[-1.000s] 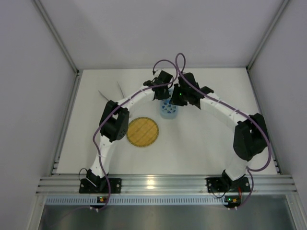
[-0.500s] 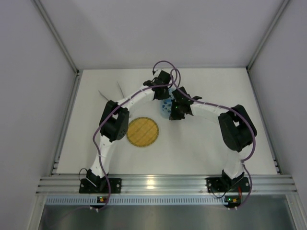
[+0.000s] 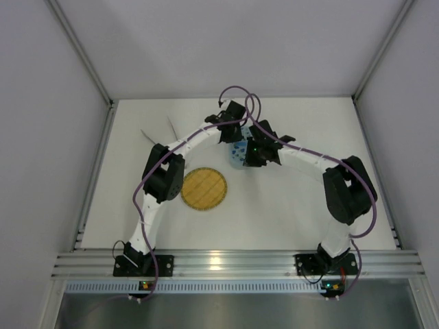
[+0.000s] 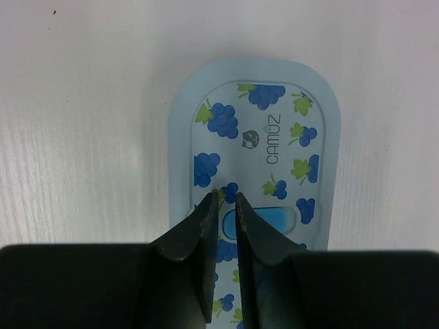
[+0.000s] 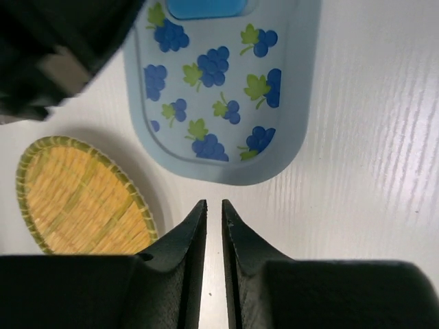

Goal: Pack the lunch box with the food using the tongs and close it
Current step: Close the box lid on the packing box, then reset both arms

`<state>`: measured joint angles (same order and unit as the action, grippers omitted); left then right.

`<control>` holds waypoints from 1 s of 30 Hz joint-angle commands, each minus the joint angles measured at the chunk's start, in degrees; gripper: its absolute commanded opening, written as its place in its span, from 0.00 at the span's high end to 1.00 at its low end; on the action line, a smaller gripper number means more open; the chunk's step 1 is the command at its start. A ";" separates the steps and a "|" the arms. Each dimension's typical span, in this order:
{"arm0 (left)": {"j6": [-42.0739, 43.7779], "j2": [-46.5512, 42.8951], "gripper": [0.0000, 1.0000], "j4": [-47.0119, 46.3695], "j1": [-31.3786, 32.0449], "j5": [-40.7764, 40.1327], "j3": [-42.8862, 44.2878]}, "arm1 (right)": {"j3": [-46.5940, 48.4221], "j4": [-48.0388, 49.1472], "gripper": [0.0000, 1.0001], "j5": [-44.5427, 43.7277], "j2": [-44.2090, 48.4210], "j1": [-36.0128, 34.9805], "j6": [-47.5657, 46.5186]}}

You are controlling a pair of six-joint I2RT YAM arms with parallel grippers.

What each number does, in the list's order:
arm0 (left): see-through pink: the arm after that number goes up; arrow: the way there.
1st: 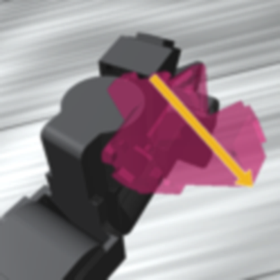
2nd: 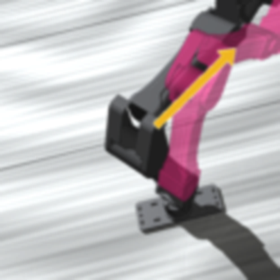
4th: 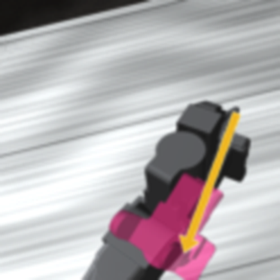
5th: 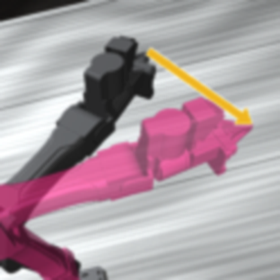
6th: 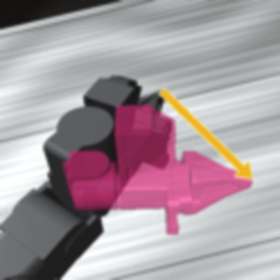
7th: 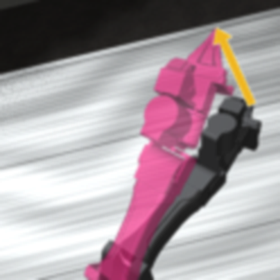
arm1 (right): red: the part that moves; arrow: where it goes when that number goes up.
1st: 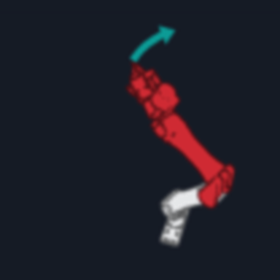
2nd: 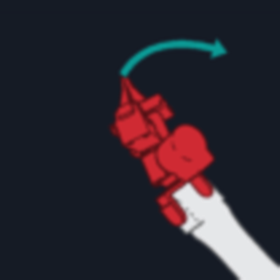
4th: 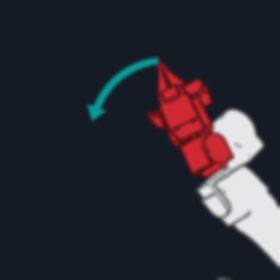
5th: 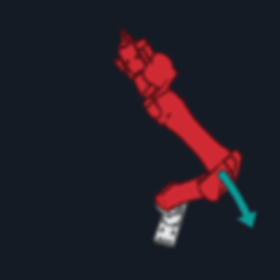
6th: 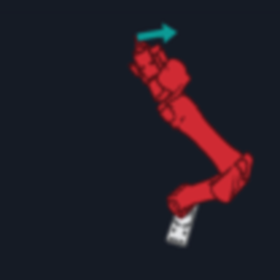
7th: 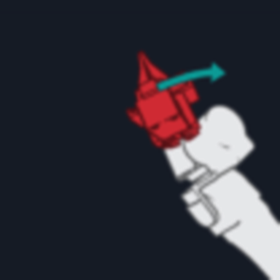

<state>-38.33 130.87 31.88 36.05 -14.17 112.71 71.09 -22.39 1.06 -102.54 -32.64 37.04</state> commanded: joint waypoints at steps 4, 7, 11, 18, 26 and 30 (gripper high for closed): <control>1.24 0.53 0.78 4.60 0.25 0.38 1.55 | 6.33 -3.44 0.84 -4.49 8.58 -0.23 -2.14; 1.76 -0.96 0.76 3.46 0.33 0.29 1.55 | 7.39 -3.89 0.82 -4.84 9.37 0.47 -2.67; 2.73 -4.21 0.70 1.35 0.33 0.02 1.46 | 7.75 -4.24 0.79 -5.98 11.66 1.18 -3.29; 5.36 -14.14 0.40 1.25 0.42 -5.59 1.82 | 8.19 -4.77 0.62 -8.79 19.30 2.50 -4.95; 10.20 -33.03 0.01 2.57 0.25 -14.56 -11.88 | 8.63 -7.92 0.13 -16.85 31.08 4.96 -10.05; 10.20 -42.17 0.01 1.61 0.07 -17.20 -21.72 | 6.61 -9.07 0.01 -25.30 37.14 5.13 -14.43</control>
<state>-29.80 92.58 33.19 36.27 -27.35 96.53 77.06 -28.86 -15.70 -69.63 -28.29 27.40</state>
